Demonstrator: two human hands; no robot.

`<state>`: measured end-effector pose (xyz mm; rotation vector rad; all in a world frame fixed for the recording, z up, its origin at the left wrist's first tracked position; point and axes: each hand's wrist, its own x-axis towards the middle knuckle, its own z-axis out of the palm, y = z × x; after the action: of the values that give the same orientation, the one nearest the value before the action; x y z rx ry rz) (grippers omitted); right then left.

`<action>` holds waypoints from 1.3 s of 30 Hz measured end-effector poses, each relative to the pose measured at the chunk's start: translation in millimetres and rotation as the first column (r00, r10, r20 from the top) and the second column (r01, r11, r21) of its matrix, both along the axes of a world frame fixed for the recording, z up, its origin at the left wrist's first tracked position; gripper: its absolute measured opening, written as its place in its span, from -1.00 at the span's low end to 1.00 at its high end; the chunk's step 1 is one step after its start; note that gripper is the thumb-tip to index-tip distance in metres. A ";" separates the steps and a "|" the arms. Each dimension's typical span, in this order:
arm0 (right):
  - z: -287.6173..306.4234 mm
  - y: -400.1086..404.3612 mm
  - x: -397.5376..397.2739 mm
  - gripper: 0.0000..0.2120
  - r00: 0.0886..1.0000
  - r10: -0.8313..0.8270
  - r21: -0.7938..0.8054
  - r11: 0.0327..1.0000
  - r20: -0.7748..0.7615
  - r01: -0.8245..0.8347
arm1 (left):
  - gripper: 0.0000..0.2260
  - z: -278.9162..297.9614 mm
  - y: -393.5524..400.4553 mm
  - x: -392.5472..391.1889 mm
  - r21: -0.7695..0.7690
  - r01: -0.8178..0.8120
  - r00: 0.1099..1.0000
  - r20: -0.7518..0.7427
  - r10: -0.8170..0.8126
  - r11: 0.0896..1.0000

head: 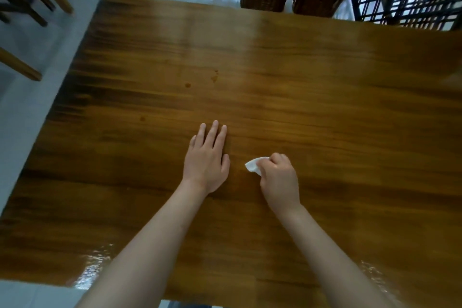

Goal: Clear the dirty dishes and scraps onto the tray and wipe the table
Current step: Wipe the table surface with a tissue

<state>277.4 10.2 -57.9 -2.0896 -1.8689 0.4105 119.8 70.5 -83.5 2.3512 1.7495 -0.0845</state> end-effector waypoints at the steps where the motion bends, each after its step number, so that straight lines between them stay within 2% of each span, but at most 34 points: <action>1: 0.1 0.1 -1.2 -0.90 1.000 -0.016 -0.010 1.000 -0.010 0.016 | -0.44 0.9 -0.5 0.3 -0.016 -0.006 1.000 0.004 0.006 1.000; 4: 4.2 0.0 -4.6 -0.90 0.997 -0.058 -0.010 0.998 -0.058 0.058 | -0.45 3.1 1.3 -0.9 -0.021 -0.020 0.997 0.071 0.021 1.000; 8: 8.4 27.2 -7.7 -0.89 0.986 -0.100 0.036 0.994 -0.130 0.106 | -0.48 8.9 19.9 -22.3 0.012 -0.188 0.958 0.221 0.181 0.982; 11: 12.3 61.8 -16.8 -0.87 0.978 -0.115 0.055 0.990 -0.172 0.126 | -0.50 16.0 51.3 -52.6 0.050 -0.290 0.934 0.232 0.272 0.956; 15: 12.5 119.0 -45.2 -0.86 0.982 -0.095 0.067 0.992 -0.165 0.107 | -0.53 22.4 110.4 -109.0 0.128 -0.337 0.929 0.206 0.308 0.933; 19: 14.2 174.1 -77.3 -0.84 0.987 -0.088 0.114 0.988 -0.135 0.103 | -0.52 20.7 164.3 -150.9 0.140 -0.251 0.966 0.092 0.240 0.958; 25: 11.1 242.0 -100.0 -0.81 0.983 -0.180 0.076 0.980 -0.043 0.183 | -0.53 4.6 209.7 -173.7 0.134 -0.163 0.985 0.073 0.154 0.978; 34: 4.5 305.0 -163.4 -0.79 0.992 -0.090 0.035 0.995 -0.086 0.093 | -0.54 -13.6 228.4 -181.1 0.149 -0.128 0.984 0.144 0.106 0.981; 39: -8.0 311.1 -174.4 -0.78 0.996 -0.090 0.044 0.995 -0.023 0.091 | -0.54 -14.0 228.9 -181.9 0.147 -0.127 0.982 0.159 0.103 0.981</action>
<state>103.0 321.3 -65.9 -2.1230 -1.7472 0.3638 -62.1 299.3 -97.5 2.2846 1.8741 0.2515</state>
